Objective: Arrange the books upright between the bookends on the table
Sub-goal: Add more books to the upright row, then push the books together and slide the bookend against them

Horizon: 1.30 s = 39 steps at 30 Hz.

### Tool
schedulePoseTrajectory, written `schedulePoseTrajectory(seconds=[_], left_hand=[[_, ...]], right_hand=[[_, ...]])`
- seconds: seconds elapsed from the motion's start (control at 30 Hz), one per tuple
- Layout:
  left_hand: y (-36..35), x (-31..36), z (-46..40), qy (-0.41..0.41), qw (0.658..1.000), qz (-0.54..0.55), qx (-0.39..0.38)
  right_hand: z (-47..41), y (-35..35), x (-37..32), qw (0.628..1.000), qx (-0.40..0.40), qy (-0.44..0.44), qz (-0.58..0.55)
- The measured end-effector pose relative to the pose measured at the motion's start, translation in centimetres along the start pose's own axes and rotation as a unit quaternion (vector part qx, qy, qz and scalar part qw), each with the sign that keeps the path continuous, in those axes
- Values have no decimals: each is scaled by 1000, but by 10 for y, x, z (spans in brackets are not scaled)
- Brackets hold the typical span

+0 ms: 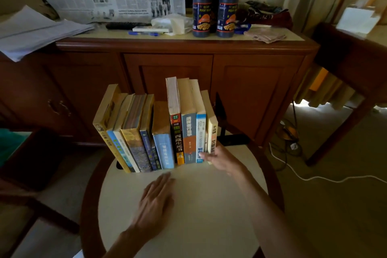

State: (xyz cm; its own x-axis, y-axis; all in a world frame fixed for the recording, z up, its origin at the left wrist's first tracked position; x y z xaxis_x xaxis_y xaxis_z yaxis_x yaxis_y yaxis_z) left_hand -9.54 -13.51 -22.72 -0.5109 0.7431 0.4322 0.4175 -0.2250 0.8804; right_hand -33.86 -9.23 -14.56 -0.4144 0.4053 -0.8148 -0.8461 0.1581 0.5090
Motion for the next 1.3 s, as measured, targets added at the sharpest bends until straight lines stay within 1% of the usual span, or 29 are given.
schedulePoseTrajectory(seconds=[0.1,0.23,0.3,0.47,0.6,0.83,0.9,0.97,1.03,1.1,1.13,1.17,1.2,1.23,1.3], left_hand=[[-4,-4,1,23,999,-28,7],[-4,-4,0,38,999,-31,-11],[-4,-3,1,40,999,-34,-13],[-3,-1,1,43,998,-33,-11],[-3,0,1,44,998,-31,-16],[3,2,0,47,999,-13,-10],[10,1,0,28,999,24,-1],[27,0,2,4,996,88,19],[63,1,7,10,987,140,71],[112,3,11,-9,977,143,161],[138,6,11,-24,973,126,191],[161,7,8,-39,972,102,210],[182,8,1,-56,970,73,224],[204,10,-8,-74,969,43,231],[234,11,-35,-100,971,-19,218]], right_hand=[[-3,-4,4,1000,-12,-8,27],[-11,2,12,989,-35,-20,140],[-16,5,14,982,-34,-24,184],[-18,-1,16,983,29,-17,179],[-20,-1,16,984,43,-16,172],[-16,-7,22,990,88,-1,111],[-6,-14,23,990,106,8,88],[9,-23,25,987,130,10,94],[29,-37,35,980,159,4,117],[51,-54,38,962,204,-4,181],[63,-63,33,945,233,6,229],[72,-74,22,922,256,49,287],[79,-86,7,893,262,120,347],[82,-99,-12,852,253,204,409],[76,-129,-49,757,179,358,516]])
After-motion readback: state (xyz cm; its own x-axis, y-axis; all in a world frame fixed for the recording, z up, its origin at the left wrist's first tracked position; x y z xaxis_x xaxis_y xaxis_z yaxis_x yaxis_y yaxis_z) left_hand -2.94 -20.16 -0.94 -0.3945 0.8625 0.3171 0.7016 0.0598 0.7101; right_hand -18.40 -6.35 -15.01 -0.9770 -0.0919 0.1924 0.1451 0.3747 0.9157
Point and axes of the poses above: each hand's wrist, its own z-axis away from the middle knuckle, its own y-axis out of the back of the hand, x = y × z, the point moved 4 cm from there along -z, towards the middle knuckle, and after that the axes turned 3 degrees about z, right-handed, at the moved point
